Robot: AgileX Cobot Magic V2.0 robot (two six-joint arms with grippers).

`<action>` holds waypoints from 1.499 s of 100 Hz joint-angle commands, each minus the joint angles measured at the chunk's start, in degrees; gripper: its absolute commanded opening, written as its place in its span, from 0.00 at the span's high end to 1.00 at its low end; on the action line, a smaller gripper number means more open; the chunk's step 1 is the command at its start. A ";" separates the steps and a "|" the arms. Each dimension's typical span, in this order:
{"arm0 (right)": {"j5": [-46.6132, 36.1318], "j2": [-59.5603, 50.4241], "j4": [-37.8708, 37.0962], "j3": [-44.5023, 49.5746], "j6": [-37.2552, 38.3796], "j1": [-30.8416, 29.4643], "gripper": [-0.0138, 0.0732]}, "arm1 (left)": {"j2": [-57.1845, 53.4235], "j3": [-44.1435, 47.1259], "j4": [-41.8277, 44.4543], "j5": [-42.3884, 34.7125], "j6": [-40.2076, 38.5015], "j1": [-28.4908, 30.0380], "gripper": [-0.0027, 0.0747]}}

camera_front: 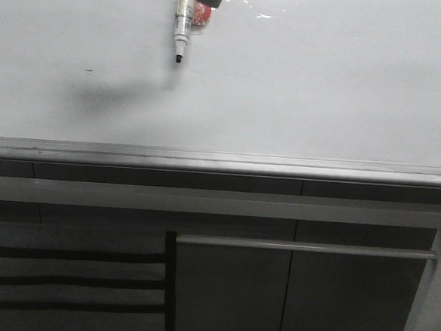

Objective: Write number 0 on whiteboard

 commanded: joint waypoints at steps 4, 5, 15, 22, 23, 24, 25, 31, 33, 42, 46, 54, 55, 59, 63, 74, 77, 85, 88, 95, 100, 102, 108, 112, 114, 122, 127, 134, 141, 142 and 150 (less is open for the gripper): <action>-3.51 0.86 -0.73 -1.57 -0.72 -0.35 0.47 | -0.91 -4.45 9.97 0.62 -0.10 -0.42 0.60; -3.51 0.86 -0.73 -1.57 -0.72 -0.35 0.47 | -0.91 -4.55 11.28 0.79 -0.20 -0.42 0.61; -2.88 0.86 -1.30 -1.57 -0.72 -0.35 0.47 | -0.91 -6.21 22.31 3.80 -4.01 -0.34 0.63; -2.65 0.86 -1.30 -1.57 -0.72 -0.35 0.47 | -0.91 -7.26 32.55 5.72 -12.68 0.19 0.63; -2.55 0.86 -1.30 -1.57 -0.72 -0.35 0.47 | -0.91 -7.51 33.66 6.09 -14.66 0.18 0.63; -2.54 0.86 -1.30 -1.57 -0.72 -0.35 0.47 | -0.91 -7.60 35.89 6.29 -15.71 0.18 0.63; -2.54 0.86 -1.30 -1.57 -0.72 -0.35 0.47 | -0.91 -7.82 37.06 6.72 -16.70 0.32 0.63; -2.54 0.86 -1.30 -1.57 -0.72 -0.35 0.47 | -0.91 -8.69 46.82 8.89 -25.80 0.44 0.63; -2.54 0.86 -1.30 -1.57 -0.72 -0.35 0.47 | -0.91 -9.04 49.22 9.57 -29.05 0.53 0.63; -2.54 0.86 -1.30 -1.57 -0.72 -0.35 0.47 | -0.91 -9.84 51.43 9.79 -42.97 1.08 0.62; -2.54 0.86 -1.30 -1.57 -0.72 -0.35 0.47 | -0.91 -9.97 50.90 9.47 -46.95 1.33 0.60; -2.54 0.86 -1.30 -1.57 -0.72 -0.35 0.47 | -0.91 -10.08 49.80 8.77 -53.42 1.43 0.51; -2.54 0.86 -1.30 -1.57 -0.72 -0.35 0.47 | -0.91 -10.08 49.65 8.74 -53.74 1.43 0.49; -2.43 0.86 -1.30 -1.57 -0.72 -0.35 0.47 | -0.78 -10.08 48.89 8.27 -55.46 1.43 0.42; -2.43 0.86 -1.30 -1.57 -0.72 -0.35 0.47 | -0.55 -10.08 47.37 7.76 -56.14 1.43 0.35; -2.35 0.86 -1.30 -1.57 -0.72 -0.35 0.47 | 0.82 -10.08 41.52 6.94 -56.14 1.43 0.30; -2.35 0.86 -1.30 -1.57 -0.72 -0.35 0.47 | 1.28 -10.08 40.76 6.51 -56.14 1.43 0.30; -2.30 0.86 -1.30 -1.57 -0.72 -0.35 0.47 | 2.85 -10.08 38.77 5.30 -56.14 1.43 0.31; -2.21 0.86 -1.30 -1.57 -0.72 -0.35 0.47 | 3.60 -10.08 38.03 4.67 -56.14 1.43 0.31; -2.08 0.86 -1.30 -1.57 -0.72 -0.35 0.47 | 5.16 -10.08 37.21 3.90 -56.91 1.43 0.35; -1.93 0.86 -1.30 -1.57 -0.72 -0.35 0.47 | 6.07 -10.08 37.21 3.65 -58.07 1.57 0.38; -1.79 0.86 -1.30 -1.57 -0.72 -0.35 0.47 | 6.36 -10.08 37.21 3.39 -58.49 1.56 0.39; -1.52 0.86 -1.30 -1.57 -0.72 -0.35 0.47 | 7.21 -10.08 37.31 2.66 -58.99 1.56 0.40; -1.22 0.86 -1.30 -1.57 -0.72 -0.35 0.47 | 7.81 -10.08 37.31 1.81 -59.08 1.56 0.40; -0.98 0.86 -1.30 -1.57 -0.72 -0.35 0.47 | 8.01 -10.08 37.31 1.49 -59.08 1.56 0.40; -0.32 0.86 -1.30 -1.57 -0.72 -0.35 0.47 | 9.02 -10.18 37.31 0.36 -61.45 1.99 0.40; 0.27 0.86 -1.30 -1.57 -0.72 -0.35 0.47 | 9.63 -10.18 37.31 0.36 -63.86 2.52 0.40; 0.99 0.86 -1.30 -1.57 -0.72 -0.35 0.47 | 9.91 -10.18 37.31 0.36 -64.63 3.41 0.40; 1.59 0.86 -1.30 -1.57 -0.72 -0.35 0.47 | 9.91 -10.18 38.02 0.62 -64.63 4.19 0.40; 1.72 0.86 -1.30 -1.57 -0.72 -0.35 0.47 | 9.91 -10.18 38.02 0.62 -64.63 4.17 0.40; 1.99 0.86 -1.30 -1.57 -0.72 -0.35 0.47 | 9.91 -10.18 38.02 0.51 -64.63 5.08 0.40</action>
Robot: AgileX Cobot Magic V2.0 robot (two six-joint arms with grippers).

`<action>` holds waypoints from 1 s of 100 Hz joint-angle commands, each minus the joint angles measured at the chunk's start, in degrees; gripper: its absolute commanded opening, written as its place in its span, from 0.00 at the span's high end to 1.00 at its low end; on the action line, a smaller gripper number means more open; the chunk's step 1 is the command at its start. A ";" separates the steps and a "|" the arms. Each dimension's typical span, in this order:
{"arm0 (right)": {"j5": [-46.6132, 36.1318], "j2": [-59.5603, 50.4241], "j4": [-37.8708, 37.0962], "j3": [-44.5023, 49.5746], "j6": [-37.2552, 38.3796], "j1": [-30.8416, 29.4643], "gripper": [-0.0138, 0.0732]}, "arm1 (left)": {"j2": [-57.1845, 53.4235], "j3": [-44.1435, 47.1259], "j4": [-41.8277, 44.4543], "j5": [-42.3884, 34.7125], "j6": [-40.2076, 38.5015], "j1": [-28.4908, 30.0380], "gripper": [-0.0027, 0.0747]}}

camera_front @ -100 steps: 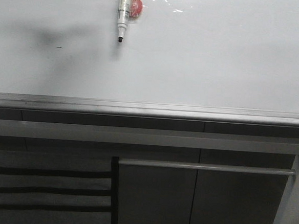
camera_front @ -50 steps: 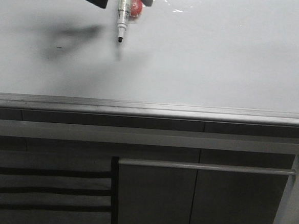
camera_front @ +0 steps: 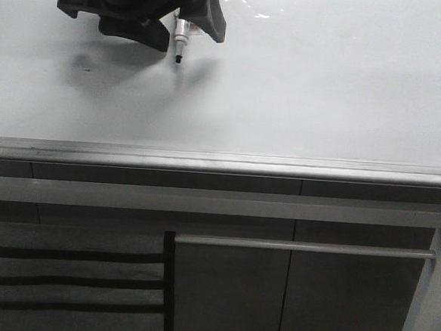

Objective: Write number 0 on whiteboard

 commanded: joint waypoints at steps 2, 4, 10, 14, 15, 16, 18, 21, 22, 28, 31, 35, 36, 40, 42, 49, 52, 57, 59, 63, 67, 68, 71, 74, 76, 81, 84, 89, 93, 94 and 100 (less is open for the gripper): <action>-3.50 0.86 -0.08 -1.57 -0.63 -0.35 0.47 | -2.00 -1.94 0.55 -3.83 -0.76 1.31 0.40; -3.50 0.86 -0.08 -1.57 -0.63 -0.35 0.47 | -2.00 -1.94 0.55 -4.28 -0.76 1.42 0.40; -3.50 0.86 -0.08 -1.57 -0.63 -0.35 0.47 | -2.00 -1.94 0.55 -5.86 -0.76 1.54 0.40; -3.50 0.86 -0.08 -1.57 -0.63 -0.35 0.47 | -2.00 -1.94 0.77 -7.36 -0.76 1.54 0.40; -3.50 0.86 -0.08 -1.57 -0.63 -0.35 0.47 | -2.00 -1.94 0.77 -7.63 -0.76 1.54 0.40; -3.50 0.86 -0.08 -1.57 -0.63 -0.35 0.47 | -2.00 -1.94 0.92 -7.88 -0.76 1.54 0.40; -3.50 0.86 -0.08 -1.57 -0.63 -0.35 0.47 | -1.90 -1.94 1.08 -8.46 -0.76 1.54 0.40; -3.50 0.86 -0.08 -1.57 -0.63 -0.35 0.47 | -1.87 -1.94 1.21 -9.15 -0.76 1.54 0.40; -3.50 0.86 -0.08 -1.57 -0.63 -0.35 0.47 | -1.76 -1.94 1.37 -9.46 -0.76 1.54 0.40; -3.50 0.86 -0.08 -1.57 -0.63 -0.35 0.47 | -1.37 -1.94 2.18 -9.46 -0.76 1.54 0.40; -3.50 0.86 -0.08 -1.57 -0.63 -0.35 0.47 | -1.05 -1.94 2.32 -9.03 -0.76 1.54 0.40; -3.50 0.86 -0.08 -1.57 -0.63 -0.35 0.47 | -0.66 -1.94 2.57 -8.71 -0.76 1.54 0.40; -3.50 0.86 -0.08 -1.57 -0.63 -0.35 0.47 | -0.47 -1.94 2.57 -8.42 -0.76 1.54 0.40; -3.50 0.86 -0.08 -1.57 -0.63 -0.35 0.47 | -0.15 -1.94 2.57 -7.70 -0.76 1.54 0.43; -3.50 0.86 -0.08 -1.57 -0.63 -0.35 0.47 | 0.18 -1.94 2.57 -7.57 -0.76 1.54 0.45; -3.50 0.86 -0.08 -1.57 -0.63 -0.35 0.47 | 0.79 -1.94 2.57 -7.21 -0.76 1.54 0.53; -3.50 0.86 -0.08 -1.57 -0.63 -0.35 0.47 | 1.09 -1.94 2.68 -7.21 -0.76 1.54 0.57; -3.50 0.86 -0.08 -1.57 -0.63 -0.35 0.47 | 1.42 -1.94 2.68 -7.21 -0.76 1.54 0.64; -3.50 0.86 -0.08 -1.57 -0.63 -0.35 0.47 | 1.43 -1.94 2.68 -7.05 -0.76 1.54 0.68; -3.50 0.86 -0.08 -1.57 -0.63 -0.35 0.47 | 1.68 -1.94 2.95 -6.59 -0.76 1.54 0.74; -3.50 0.86 -0.08 -1.57 -0.63 -0.35 0.47 | 1.68 -1.94 2.97 -6.04 -0.76 1.54 0.80; -3.50 0.86 -0.08 -1.57 -0.63 -0.35 0.47 | 1.68 -1.94 2.97 -5.89 -0.76 1.54 0.81; -3.50 0.86 -0.08 -1.57 -0.63 -0.35 0.47 | 1.68 -1.94 3.07 -5.17 -0.76 1.54 0.85; -3.50 0.86 -0.08 -1.57 -0.63 -0.35 0.47 | 1.68 -1.94 3.07 -4.18 -0.76 1.54 0.89; -3.50 0.86 -0.08 -1.57 -0.63 -0.35 0.47 | 1.68 -1.94 3.07 -3.83 -0.76 1.54 0.90; -3.50 0.86 -0.08 -1.57 -0.63 -0.35 0.47 | 1.37 -1.94 3.26 -2.28 -0.76 1.54 0.96; -3.38 0.86 -0.08 -1.57 -0.63 -0.35 0.47 | 1.13 -1.94 3.72 -1.54 -0.64 1.54 0.98; -3.38 0.86 -0.08 -1.78 -0.63 -0.35 0.47 | 0.48 -1.94 4.49 -0.39 -0.64 1.24 0.99; -2.74 0.86 0.03 -2.36 -0.75 -0.10 0.47 | -0.55 -1.94 5.90 0.53 -0.41 0.76 0.99; -2.39 0.86 0.03 -2.64 -0.86 -0.09 0.47 | -1.00 -1.94 6.59 1.17 -0.21 0.35 0.99; -0.44 0.86 0.03 -4.23 -3.84 0.74 0.48 | -3.13 -1.94 8.96 2.70 2.82 -1.22 0.99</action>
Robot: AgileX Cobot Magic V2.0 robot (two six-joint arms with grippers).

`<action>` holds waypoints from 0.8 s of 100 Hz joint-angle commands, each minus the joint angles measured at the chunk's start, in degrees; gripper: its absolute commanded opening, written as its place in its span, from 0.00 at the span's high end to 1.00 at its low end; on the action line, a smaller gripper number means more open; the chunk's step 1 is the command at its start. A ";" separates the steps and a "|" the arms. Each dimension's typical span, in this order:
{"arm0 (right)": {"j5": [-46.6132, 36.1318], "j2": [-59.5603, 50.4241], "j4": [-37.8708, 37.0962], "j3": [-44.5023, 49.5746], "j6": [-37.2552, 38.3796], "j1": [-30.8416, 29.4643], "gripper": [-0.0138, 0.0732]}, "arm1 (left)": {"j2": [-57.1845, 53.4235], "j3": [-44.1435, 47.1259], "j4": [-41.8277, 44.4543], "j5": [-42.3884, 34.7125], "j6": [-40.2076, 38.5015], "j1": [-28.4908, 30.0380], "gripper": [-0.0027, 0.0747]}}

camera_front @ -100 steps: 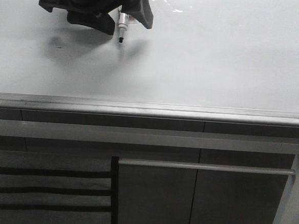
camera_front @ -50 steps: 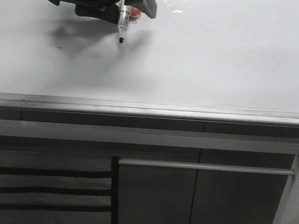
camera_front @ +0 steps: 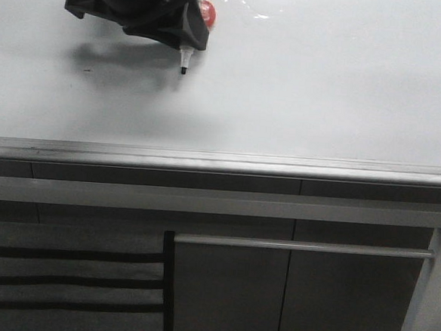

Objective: Write number 0 on whiteboard

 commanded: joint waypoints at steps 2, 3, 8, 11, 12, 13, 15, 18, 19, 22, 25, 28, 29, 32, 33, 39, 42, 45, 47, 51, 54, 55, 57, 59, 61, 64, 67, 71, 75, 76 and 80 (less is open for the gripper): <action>-1.12 0.86 0.71 -4.51 -6.37 1.02 0.48 | -5.48 -1.33 4.29 3.07 4.44 -2.60 0.99; -0.57 0.86 0.88 -4.75 -7.19 1.30 0.48 | -5.80 -1.33 4.74 3.29 5.77 -2.93 0.99; 1.35 1.13 2.85 -6.45 -13.15 2.48 0.48 | -8.04 -1.33 5.63 5.18 11.33 -5.57 0.99; 2.47 1.47 4.61 -7.75 -16.98 3.25 0.48 | -9.63 -1.33 5.62 6.03 15.13 -7.69 0.99; 3.07 1.58 5.02 -8.03 -17.66 3.66 0.48 | -9.94 -1.33 5.62 6.25 17.08 -8.17 0.99; 3.40 1.85 5.80 -8.60 -18.92 3.85 0.48 | -10.26 -1.33 5.50 6.84 18.02 -9.14 0.99; 4.08 2.20 6.55 -9.17 -20.05 4.28 0.48 | -11.18 -1.33 5.50 7.50 19.86 -10.16 0.99; 5.50 3.05 8.09 -10.34 -21.90 5.40 0.48 | -12.41 -1.33 5.50 8.95 24.46 -12.29 0.99; 6.21 3.55 8.44 -10.65 -22.28 5.64 0.48 | -12.70 -1.33 5.50 9.76 25.37 -12.84 0.99; 7.71 4.69 9.96 -12.22 -23.73 6.61 0.48 | -14.02 -1.33 5.50 11.52 28.84 -15.63 0.99; 9.12 5.96 10.65 -13.46 -24.37 7.85 0.48 | -14.94 -1.33 5.50 13.49 32.95 -17.97 0.99; 10.54 7.25 10.77 -14.73 -24.38 8.81 0.48 | -15.93 -1.33 5.39 16.38 36.61 -20.93 0.99; 10.80 7.91 10.77 -15.38 -24.38 9.05 0.48 | -16.10 -1.33 5.39 16.98 36.61 -21.52 0.99; 11.67 9.19 10.77 -16.70 -24.45 10.20 0.47 | -16.69 -1.33 5.39 19.49 39.99 -23.85 0.99; 12.01 9.50 10.77 -17.02 -24.45 10.41 0.47 | -16.96 -1.33 5.27 20.82 41.24 -24.99 0.99; 12.55 11.96 10.66 -19.87 -24.45 12.03 0.45 | -17.74 -1.33 5.18 26.28 45.37 -29.33 0.99; 12.71 12.90 10.66 -21.10 -24.51 12.55 0.44 | -18.03 -1.33 5.18 28.87 46.86 -31.24 0.99; 12.88 13.96 10.56 -22.57 -24.62 12.93 0.43 | -18.19 -1.33 5.18 31.72 47.98 -33.33 0.99; 13.05 14.53 10.56 -23.43 -24.66 13.21 0.43 | -18.34 -1.33 5.18 33.17 48.34 -34.44 0.99; 13.51 15.36 10.56 -24.75 -25.22 13.33 0.42 | -18.61 -1.33 5.18 35.37 48.38 -36.25 0.99; 13.98 15.93 10.69 -25.72 -25.77 13.33 0.42 | -18.77 -1.33 5.18 36.37 48.38 -37.18 0.99; 14.27 16.36 10.84 -26.16 -26.32 13.33 0.42 | -18.75 -1.33 5.18 36.72 48.38 -37.56 0.99; 14.59 16.62 11.13 -26.78 -26.73 13.33 0.42 | -19.02 -1.33 5.18 37.11 48.38 -37.88 0.99; 15.07 17.02 11.59 -27.13 -27.39 13.33 0.42 | -19.16 -1.33 5.18 37.25 48.38 -38.25 0.99; 15.67 17.37 12.32 -27.76 -28.06 13.56 0.42 | -19.25 -1.33 5.18 37.24 48.38 -38.61 0.99; 16.05 17.86 13.52 -28.01 -29.20 13.84 0.42 | -19.54 -1.33 5.18 37.11 48.38 -39.09 0.99; 16.64 18.30 15.67 -28.28 -30.93 14.53 0.42 | -19.80 -1.33 5.18 36.88 48.50 -39.49 0.99; 17.23 18.76 18.00 -28.28 -33.21 15.43 0.42 | -20.03 -1.33 5.18 36.49 48.62 -40.10 0.99; 18.34 19.43 20.01 -28.28 -35.79 16.65 0.42 | -20.27 -1.33 5.18 36.22 48.62 -40.70 0.99; 18.49 19.71 20.68 -28.28 -36.77 16.87 0.42 | -20.27 -1.33 5.18 36.23 48.62 -40.91 0.99; 18.98 20.55 21.49 -28.28 -38.94 18.10 0.42 | -20.49 -1.33 5.18 36.19 48.62 -41.48 0.99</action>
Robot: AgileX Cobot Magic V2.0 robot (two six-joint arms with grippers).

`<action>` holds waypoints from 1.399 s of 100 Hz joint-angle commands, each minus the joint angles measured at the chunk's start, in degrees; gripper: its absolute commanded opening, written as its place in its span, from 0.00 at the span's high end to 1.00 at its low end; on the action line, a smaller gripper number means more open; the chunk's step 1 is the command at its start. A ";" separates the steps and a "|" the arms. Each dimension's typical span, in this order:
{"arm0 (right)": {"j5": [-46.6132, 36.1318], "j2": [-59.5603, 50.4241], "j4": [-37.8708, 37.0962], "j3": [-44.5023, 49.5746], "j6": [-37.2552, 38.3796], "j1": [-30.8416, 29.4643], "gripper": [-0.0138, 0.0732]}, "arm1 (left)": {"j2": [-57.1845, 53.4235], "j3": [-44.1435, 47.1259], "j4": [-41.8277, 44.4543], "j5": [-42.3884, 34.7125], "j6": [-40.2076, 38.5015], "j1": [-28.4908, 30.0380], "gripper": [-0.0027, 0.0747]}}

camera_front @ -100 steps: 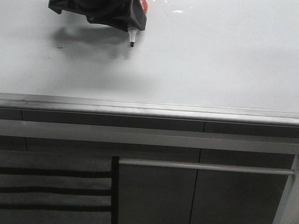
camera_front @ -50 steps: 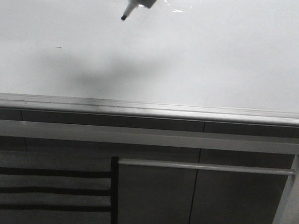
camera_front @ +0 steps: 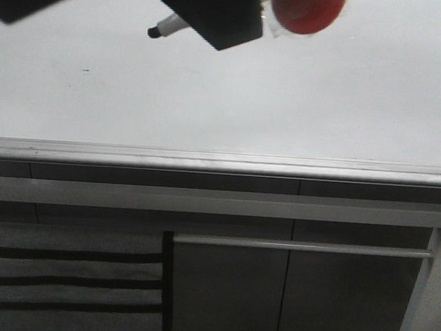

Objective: Write number 0 on whiteboard

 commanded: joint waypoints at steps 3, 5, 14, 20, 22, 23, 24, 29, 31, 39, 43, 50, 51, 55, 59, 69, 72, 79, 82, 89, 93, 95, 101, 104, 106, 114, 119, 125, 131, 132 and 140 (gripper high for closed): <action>-1.28 2.28 5.02 -1.91 -6.70 2.78 0.42 | -2.17 -1.80 1.31 -2.17 -0.02 -2.11 0.99; -1.41 2.61 4.89 -1.91 -6.98 3.25 0.42 | -2.17 -1.80 1.31 -2.17 -0.02 -2.37 0.99; -3.82 3.40 4.18 -1.91 -7.42 4.54 0.42 | -2.17 -1.80 1.31 -2.05 0.10 -4.14 0.99; -4.20 3.97 4.18 -1.91 -8.48 4.80 0.42 | -2.17 -1.80 1.31 -2.16 0.10 -5.21 0.99; -4.20 4.29 4.18 -1.91 -8.60 4.80 0.42 | -2.17 -1.80 1.41 -2.16 0.10 -5.70 0.99; -4.03 4.39 4.18 -1.91 -8.64 4.80 0.42 | -2.17 -1.80 1.52 -2.16 0.10 -5.70 0.99; -3.93 4.60 4.18 -1.91 -8.64 4.80 0.42 | -2.17 -1.80 1.49 -2.16 0.10 -5.93 0.99; -3.22 5.33 4.18 -1.91 -8.64 4.85 0.42 | -2.17 -1.80 1.62 -2.16 0.10 -6.67 0.99; -2.91 5.65 4.18 -1.91 -8.73 4.85 0.42 | -2.17 -1.80 1.62 -2.16 0.10 -7.01 0.99; -2.88 6.61 4.18 -1.91 -8.73 5.31 0.42 | -2.17 -1.80 1.62 -2.16 0.10 -7.70 0.99; -3.00 7.08 4.18 -1.91 -8.87 5.56 0.42 | -2.17 -1.80 1.62 -2.16 0.10 -8.12 0.99; -2.90 7.53 4.18 -1.91 -8.87 5.97 0.42 | -2.17 -1.80 1.62 -2.16 0.10 -8.67 0.99; -2.77 7.64 4.18 -1.81 -8.87 5.98 0.42 | -2.17 -1.80 1.62 -2.16 0.10 -8.67 0.99; -2.31 8.35 4.18 -1.80 -8.87 6.32 0.42 | -2.28 -1.92 1.62 -2.25 0.10 -8.67 0.99; -1.86 8.65 4.09 -1.80 -8.87 6.58 0.42 | -2.44 -1.92 1.62 -2.25 0.10 -8.67 0.99; -1.74 8.65 3.67 -1.58 -8.87 7.27 0.42 | -3.58 -1.92 1.62 -2.85 0.10 -8.67 0.99; -2.15 8.65 3.66 -1.28 -8.96 7.34 0.42 | -4.07 -1.92 1.38 -3.30 0.10 -8.67 0.99; -2.72 8.65 3.53 -0.30 -8.96 7.48 0.42 | -5.47 -1.92 0.48 -4.82 0.10 -8.67 0.99; -3.26 8.65 3.53 0.22 -8.96 7.48 0.43 | -5.90 -1.92 -0.03 -5.78 0.10 -8.67 0.99; -4.51 8.65 3.53 0.86 -8.96 7.48 0.43 | -6.66 -1.92 -0.85 -7.10 0.10 -8.67 0.99; -5.49 8.65 3.53 0.96 -8.96 7.48 0.43 | -6.75 -1.92 -0.95 -7.31 0.10 -8.67 0.99; -6.04 8.65 3.53 0.96 -8.96 7.48 0.43 | -6.75 -1.92 -0.95 -7.19 0.10 -8.67 0.99; -7.73 8.65 4.04 0.96 -8.96 7.48 0.43 | -6.75 -1.92 -0.98 -6.72 0.10 -8.67 0.99; -8.37 8.65 4.32 0.96 -8.96 7.48 0.43 | -6.61 -1.92 -1.09 -6.32 0.10 -8.67 0.99; -8.51 8.65 4.60 0.96 -8.96 7.48 0.43 | -6.61 -1.92 -1.08 -6.19 0.10 -8.67 0.99; -8.52 8.65 4.73 0.96 -8.96 7.48 0.43 | -6.50 -1.92 -1.22 -6.19 0.10 -8.67 0.99; -8.66 8.51 4.81 0.96 -8.96 7.48 0.43 | -6.50 -1.92 -1.20 -6.06 0.10 -8.67 0.99; -9.41 8.28 4.95 0.96 -8.99 7.48 0.43 | -6.50 -1.92 -1.20 -5.64 0.10 -8.67 0.99; -10.19 7.89 5.22 0.96 -8.99 7.48 0.43 | -6.39 -1.92 -1.20 -5.35 0.10 -8.67 0.99; -10.20 7.91 5.22 0.96 -8.99 7.48 0.43 | -6.36 -1.92 -1.20 -5.35 0.10 -8.67 0.99; -10.21 7.91 5.58 0.84 -8.99 7.48 0.43 | -5.98 -1.92 -1.20 -5.35 0.10 -8.67 0.99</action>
